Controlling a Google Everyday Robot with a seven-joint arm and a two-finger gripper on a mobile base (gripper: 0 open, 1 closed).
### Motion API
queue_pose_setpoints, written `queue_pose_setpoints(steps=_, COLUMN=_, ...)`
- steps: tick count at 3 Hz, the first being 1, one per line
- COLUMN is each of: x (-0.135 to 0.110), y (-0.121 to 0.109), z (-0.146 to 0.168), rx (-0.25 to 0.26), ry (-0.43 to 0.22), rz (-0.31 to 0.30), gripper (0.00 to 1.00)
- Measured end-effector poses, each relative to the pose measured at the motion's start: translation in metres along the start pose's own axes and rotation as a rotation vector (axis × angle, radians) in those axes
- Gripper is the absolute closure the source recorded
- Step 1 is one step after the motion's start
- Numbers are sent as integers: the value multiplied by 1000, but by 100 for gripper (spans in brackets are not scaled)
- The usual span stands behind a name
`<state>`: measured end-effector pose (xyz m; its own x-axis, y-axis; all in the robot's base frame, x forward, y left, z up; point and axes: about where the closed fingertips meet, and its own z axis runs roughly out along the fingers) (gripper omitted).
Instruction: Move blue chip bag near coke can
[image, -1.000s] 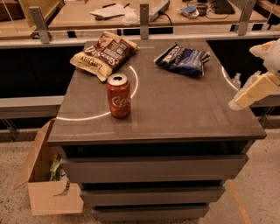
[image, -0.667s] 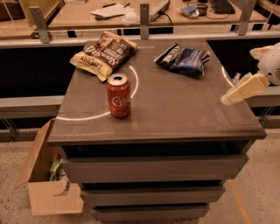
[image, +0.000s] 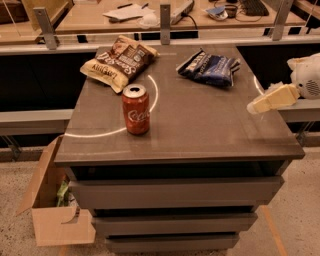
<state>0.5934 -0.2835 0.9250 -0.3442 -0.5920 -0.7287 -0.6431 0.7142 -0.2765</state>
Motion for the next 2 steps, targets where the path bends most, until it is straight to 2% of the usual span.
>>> queue_pose_setpoints(steps=1, x=2, y=5, z=16, rx=12, ry=9, rz=-13, gripper=0)
queue_pose_setpoints(steps=2, x=7, y=-5, z=46, rx=63, ry=-21, rz=27, gripper=0)
